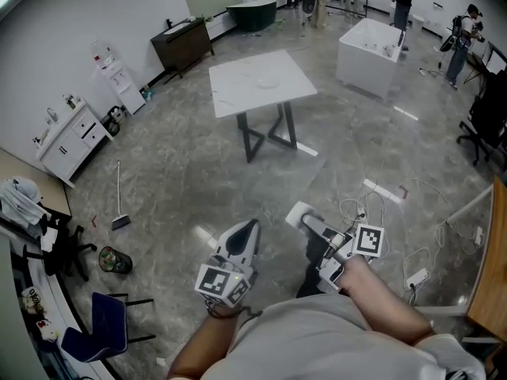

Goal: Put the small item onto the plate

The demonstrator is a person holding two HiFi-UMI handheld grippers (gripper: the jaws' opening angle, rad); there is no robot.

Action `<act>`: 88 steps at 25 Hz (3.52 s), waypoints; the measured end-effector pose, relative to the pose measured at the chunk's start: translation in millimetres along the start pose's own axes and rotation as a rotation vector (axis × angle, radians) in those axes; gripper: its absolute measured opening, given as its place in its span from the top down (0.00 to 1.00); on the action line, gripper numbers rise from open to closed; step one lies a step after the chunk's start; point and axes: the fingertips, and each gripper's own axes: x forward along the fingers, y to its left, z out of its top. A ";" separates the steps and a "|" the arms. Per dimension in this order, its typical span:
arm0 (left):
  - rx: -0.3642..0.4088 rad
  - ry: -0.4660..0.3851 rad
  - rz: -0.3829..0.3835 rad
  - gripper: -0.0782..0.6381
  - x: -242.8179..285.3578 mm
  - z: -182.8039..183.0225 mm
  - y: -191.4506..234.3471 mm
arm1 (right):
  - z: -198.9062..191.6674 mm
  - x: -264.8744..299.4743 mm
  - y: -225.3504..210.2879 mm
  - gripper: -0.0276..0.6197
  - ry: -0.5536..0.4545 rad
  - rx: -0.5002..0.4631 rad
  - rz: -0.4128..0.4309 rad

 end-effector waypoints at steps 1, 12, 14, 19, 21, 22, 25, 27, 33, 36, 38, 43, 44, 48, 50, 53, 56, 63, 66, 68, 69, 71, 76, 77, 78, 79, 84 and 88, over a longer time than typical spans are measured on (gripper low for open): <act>0.002 -0.003 0.007 0.88 15.3 -0.3 7.1 | 14.3 8.2 -4.8 0.80 0.010 0.002 0.002; -0.021 -0.034 0.104 0.88 185.7 2.5 78.7 | 180.8 82.8 -42.0 0.80 0.111 -0.016 -0.001; -0.021 -0.032 0.109 0.88 209.8 2.3 87.6 | 204.3 93.6 -48.8 0.80 0.114 -0.011 -0.001; -0.026 -0.030 0.117 0.88 259.4 5.0 115.7 | 251.7 116.1 -67.2 0.80 0.089 0.008 -0.011; -0.025 -0.031 0.120 0.88 280.2 4.7 132.9 | 268.9 131.0 -76.3 0.80 0.084 0.012 -0.009; -0.024 -0.032 0.115 0.88 290.2 2.6 141.4 | 276.3 138.4 -80.5 0.80 0.081 0.013 -0.010; -0.030 -0.032 0.095 0.88 321.5 4.4 168.8 | 299.9 164.7 -92.1 0.80 0.069 0.007 -0.020; -0.030 -0.032 0.076 0.88 342.8 6.5 191.6 | 315.3 188.6 -99.5 0.80 0.061 0.006 -0.021; -0.040 -0.022 0.011 0.88 409.7 20.1 278.5 | 367.2 275.3 -118.9 0.80 0.021 -0.007 -0.045; -0.036 -0.016 -0.026 0.88 436.4 31.1 318.8 | 391.4 317.4 -122.4 0.80 -0.012 -0.021 -0.046; -0.033 -0.014 -0.050 0.88 449.2 35.5 343.6 | 403.3 341.5 -126.1 0.80 -0.038 -0.025 -0.044; -0.015 -0.012 -0.086 0.88 475.2 43.8 395.4 | 426.6 390.3 -136.3 0.80 -0.075 -0.048 -0.040; -0.019 -0.013 -0.088 0.88 479.8 44.5 403.0 | 430.0 396.8 -138.6 0.80 -0.080 -0.046 -0.039; -0.015 -0.010 -0.097 0.88 497.1 46.7 422.4 | 443.9 414.8 -148.9 0.80 -0.085 -0.036 -0.048; -0.015 -0.004 -0.092 0.88 507.2 46.1 433.0 | 454.0 425.3 -153.4 0.80 -0.084 -0.030 -0.046; -0.011 0.003 -0.079 0.88 524.9 45.0 448.7 | 474.1 441.2 -163.7 0.80 -0.078 -0.022 -0.044; -0.009 0.006 -0.056 0.88 547.1 42.8 465.8 | 499.8 457.5 -174.9 0.80 -0.069 -0.013 -0.038; 0.003 0.000 0.006 0.88 624.8 37.9 502.7 | 584.7 497.7 -203.7 0.80 -0.025 -0.003 -0.022; -0.003 0.004 0.037 0.88 668.6 28.0 519.0 | 627.0 515.1 -221.4 0.80 0.003 0.015 -0.019; -0.011 0.003 0.058 0.88 695.9 23.4 526.8 | 653.3 521.9 -231.7 0.80 0.023 0.023 -0.025; -0.013 0.002 0.068 0.88 709.2 22.4 529.8 | 666.3 524.4 -236.5 0.80 0.034 0.023 -0.029; -0.002 -0.002 0.085 0.88 736.1 20.1 534.8 | 692.6 528.6 -247.0 0.80 0.058 0.019 -0.038; 0.008 0.010 0.132 0.88 793.1 7.3 553.0 | 745.3 543.6 -272.0 0.80 0.125 0.024 -0.056; 0.007 0.019 0.140 0.88 801.6 3.8 556.4 | 752.6 546.5 -276.4 0.80 0.133 0.031 -0.059; 0.007 0.028 0.144 0.88 809.7 1.0 559.7 | 759.5 549.2 -281.2 0.80 0.137 0.038 -0.063; 0.009 0.033 0.146 0.88 817.8 -1.5 563.1 | 766.6 552.0 -286.9 0.80 0.142 0.041 -0.068; 0.003 0.069 0.167 0.88 855.3 -24.0 587.6 | 800.8 569.0 -318.5 0.80 0.160 0.051 -0.088; -0.024 0.101 0.168 0.88 880.3 -41.0 628.2 | 818.1 597.0 -338.9 0.80 0.148 0.062 -0.116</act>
